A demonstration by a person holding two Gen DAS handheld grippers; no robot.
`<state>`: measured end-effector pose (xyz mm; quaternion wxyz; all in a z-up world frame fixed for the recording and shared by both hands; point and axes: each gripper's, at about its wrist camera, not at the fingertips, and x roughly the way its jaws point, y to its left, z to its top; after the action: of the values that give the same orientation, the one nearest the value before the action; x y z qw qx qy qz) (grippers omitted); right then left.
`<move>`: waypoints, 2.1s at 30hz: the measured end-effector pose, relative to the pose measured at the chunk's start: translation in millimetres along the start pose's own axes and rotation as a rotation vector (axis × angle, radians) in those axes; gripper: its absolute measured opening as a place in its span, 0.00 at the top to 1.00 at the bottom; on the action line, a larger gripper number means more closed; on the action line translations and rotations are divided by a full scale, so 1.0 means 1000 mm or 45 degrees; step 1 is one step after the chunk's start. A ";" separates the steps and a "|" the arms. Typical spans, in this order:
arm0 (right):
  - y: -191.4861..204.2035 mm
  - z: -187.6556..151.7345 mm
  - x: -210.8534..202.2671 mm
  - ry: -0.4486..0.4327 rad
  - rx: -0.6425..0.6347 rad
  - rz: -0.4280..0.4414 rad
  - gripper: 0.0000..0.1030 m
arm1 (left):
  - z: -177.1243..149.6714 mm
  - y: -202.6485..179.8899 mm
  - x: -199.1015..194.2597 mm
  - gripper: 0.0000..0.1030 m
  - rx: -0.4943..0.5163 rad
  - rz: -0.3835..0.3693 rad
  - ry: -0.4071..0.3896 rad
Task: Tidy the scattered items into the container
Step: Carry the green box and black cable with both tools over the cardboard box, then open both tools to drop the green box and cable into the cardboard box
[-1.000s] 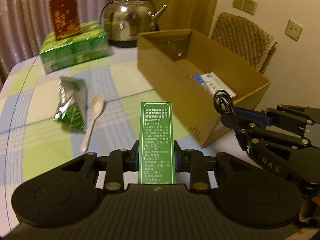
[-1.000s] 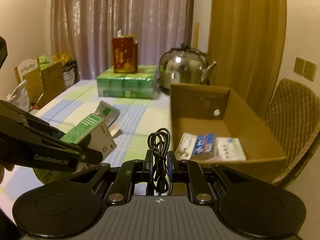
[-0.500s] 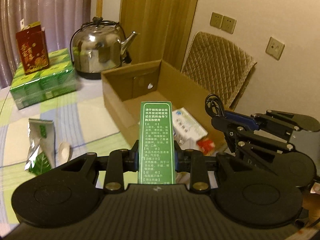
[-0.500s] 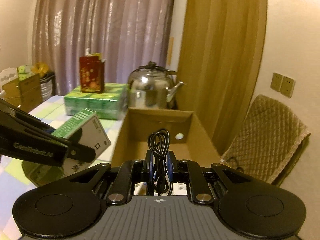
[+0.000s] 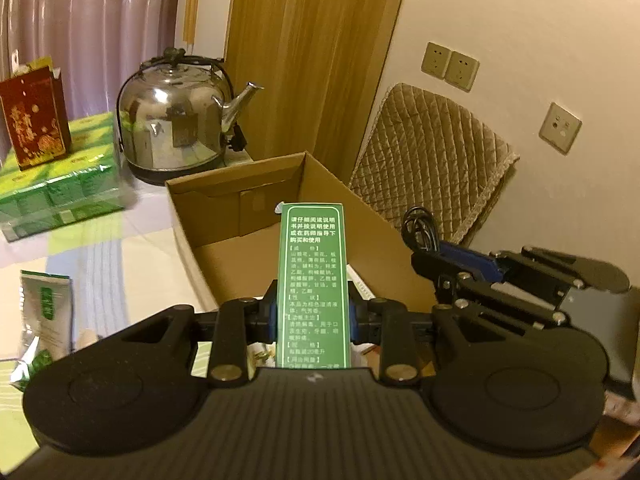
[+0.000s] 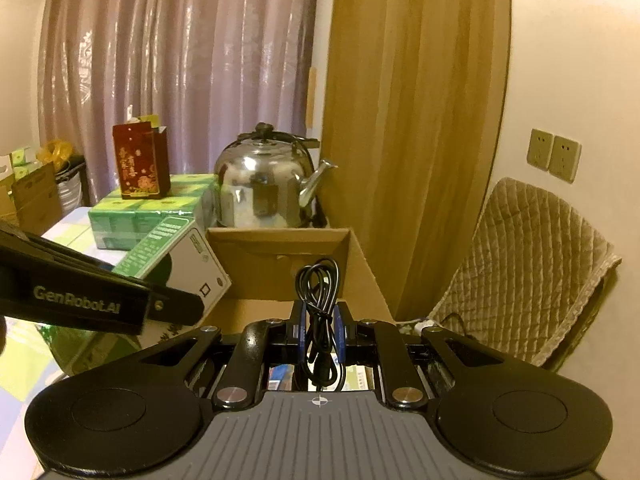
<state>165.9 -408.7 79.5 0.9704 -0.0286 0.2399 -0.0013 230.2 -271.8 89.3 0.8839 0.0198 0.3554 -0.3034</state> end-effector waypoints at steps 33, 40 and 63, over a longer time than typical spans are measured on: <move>-0.033 -0.019 0.067 0.103 0.074 0.024 0.90 | -0.005 0.012 0.080 0.75 -0.052 0.074 0.086; -0.035 -0.021 0.065 0.105 0.080 0.024 0.90 | -0.001 0.020 0.067 0.75 -0.068 0.098 0.042; -0.026 -0.018 0.069 0.126 0.104 0.075 0.84 | -0.005 0.034 0.046 0.70 -0.085 0.118 0.009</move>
<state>218.7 -436.3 33.0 0.9573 0.0182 0.2882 0.0159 271.8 -267.4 50.4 0.8959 0.0078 0.3672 -0.2501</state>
